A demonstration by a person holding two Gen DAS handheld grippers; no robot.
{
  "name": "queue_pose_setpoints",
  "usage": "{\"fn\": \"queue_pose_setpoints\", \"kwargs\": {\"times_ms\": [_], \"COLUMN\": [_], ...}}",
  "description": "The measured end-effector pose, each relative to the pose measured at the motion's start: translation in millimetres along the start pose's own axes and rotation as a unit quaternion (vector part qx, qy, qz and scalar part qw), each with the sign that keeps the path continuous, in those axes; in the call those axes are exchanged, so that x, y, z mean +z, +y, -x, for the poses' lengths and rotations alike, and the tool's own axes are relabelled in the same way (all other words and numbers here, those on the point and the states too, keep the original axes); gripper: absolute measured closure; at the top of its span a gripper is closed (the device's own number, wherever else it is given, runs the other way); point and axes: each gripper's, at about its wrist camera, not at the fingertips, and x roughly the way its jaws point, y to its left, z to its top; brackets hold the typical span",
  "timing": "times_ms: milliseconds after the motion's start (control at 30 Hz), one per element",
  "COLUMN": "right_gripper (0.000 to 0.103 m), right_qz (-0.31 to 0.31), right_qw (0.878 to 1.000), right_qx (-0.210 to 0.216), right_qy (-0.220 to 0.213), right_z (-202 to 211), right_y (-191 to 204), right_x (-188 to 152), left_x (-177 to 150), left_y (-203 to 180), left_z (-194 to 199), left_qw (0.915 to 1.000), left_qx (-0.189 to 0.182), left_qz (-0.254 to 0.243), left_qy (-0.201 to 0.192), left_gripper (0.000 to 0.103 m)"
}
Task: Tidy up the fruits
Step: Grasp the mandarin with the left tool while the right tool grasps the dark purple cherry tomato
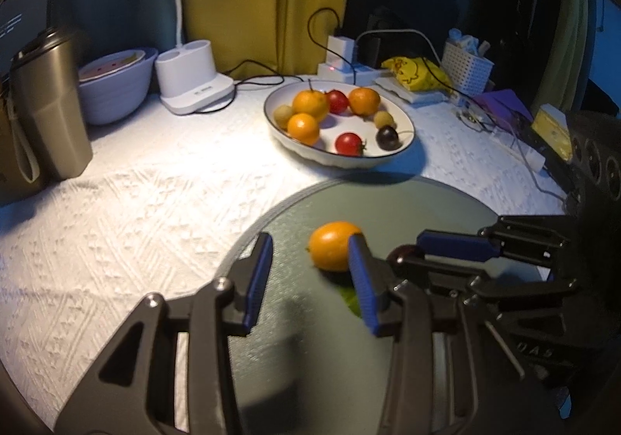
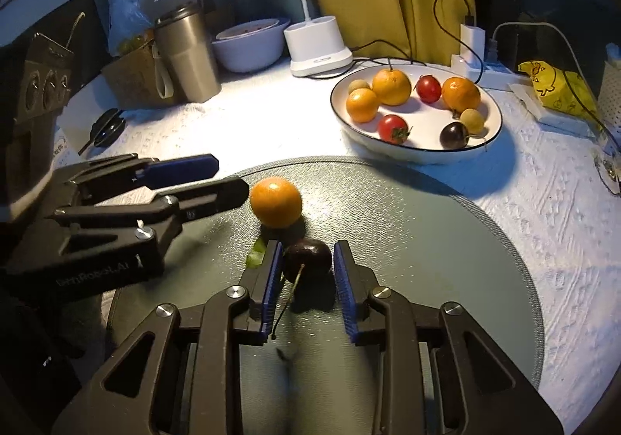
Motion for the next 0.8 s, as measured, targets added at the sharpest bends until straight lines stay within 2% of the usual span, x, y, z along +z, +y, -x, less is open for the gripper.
{"fn": "queue_pose_setpoints", "kwargs": {"times_ms": [200, 300, 333, 500, 800], "right_gripper": [0.076, 0.076, 0.076, 0.076, 0.075], "right_qz": [-0.005, -0.005, -0.005, -0.011, -0.011], "right_qw": [1.000, 1.000, 1.000, 1.000, 0.999], "right_qx": [0.004, 0.008, 0.009, 0.021, 0.034], "right_qy": [-0.001, -0.002, -0.002, 0.005, 0.009], "right_z": [2.0, 1.5, 1.1, -4.4, -5.7], "right_y": [-10.4, -11.2, -11.5, -15.0, -15.4], "right_x": [0.8, 1.5, 1.7, 1.8, 2.1], "left_x": [2.9, 4.3, 4.6, 6.2, 6.9], "left_y": [-6.7, -10.1, -10.9, -11.0, -12.9], "left_z": [-12.2, -17.0, -18.3, -28.9, -34.4], "left_qw": [0.9999, 0.9999, 0.9999, 0.9996, 0.9994], "left_qx": [0.004, 0.002, 0.002, 0.010, 0.002], "left_qz": [-0.004, -0.008, -0.009, -0.011, -0.017], "left_qy": [0.009, 0.011, 0.012, 0.022, 0.030], "left_gripper": [0.058, 0.045, 0.044, 0.043, 0.044]}}
